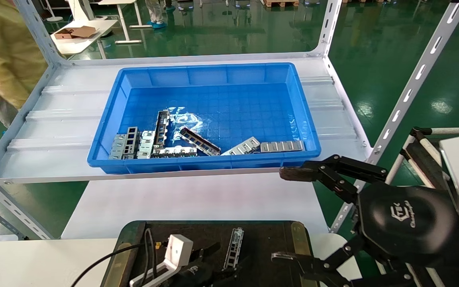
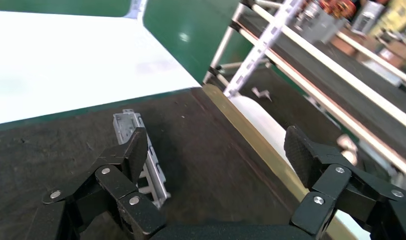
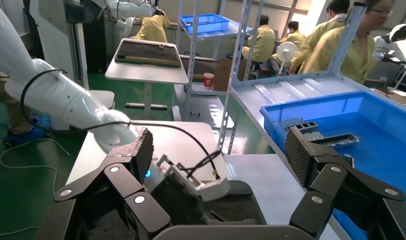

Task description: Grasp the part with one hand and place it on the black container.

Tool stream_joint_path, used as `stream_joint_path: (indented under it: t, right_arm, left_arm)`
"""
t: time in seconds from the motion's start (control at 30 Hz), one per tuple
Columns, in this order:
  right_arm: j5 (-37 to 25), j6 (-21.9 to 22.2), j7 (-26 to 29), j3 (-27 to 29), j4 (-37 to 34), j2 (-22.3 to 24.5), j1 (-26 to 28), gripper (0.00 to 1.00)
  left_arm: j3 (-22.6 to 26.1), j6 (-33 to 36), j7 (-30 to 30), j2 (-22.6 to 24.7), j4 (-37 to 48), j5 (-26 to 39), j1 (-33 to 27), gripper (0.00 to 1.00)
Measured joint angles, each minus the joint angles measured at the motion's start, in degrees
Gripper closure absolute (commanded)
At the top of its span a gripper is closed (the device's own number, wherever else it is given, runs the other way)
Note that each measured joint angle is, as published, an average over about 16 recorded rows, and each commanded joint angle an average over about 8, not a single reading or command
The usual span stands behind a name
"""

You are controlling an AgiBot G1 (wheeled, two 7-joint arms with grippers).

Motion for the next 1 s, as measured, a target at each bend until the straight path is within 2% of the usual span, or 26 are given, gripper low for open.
stream_joint_path:
  t: [0.6, 1.0]
  right_arm:
    - [0.01, 0.0, 0.0, -0.01, 0.0, 0.0, 0.0, 0.0]
    - [0.01, 0.0, -0.01, -0.01, 0.0, 0.0, 0.0, 0.0]
  left_arm:
    - [-4.54, 21.21, 8.43, -12.12, 0.94, -2.13, -1.8, 0.0]
    - [-5.94, 27.03, 11.18, -15.77, 1.17, -2.86, -2.14, 0.0]
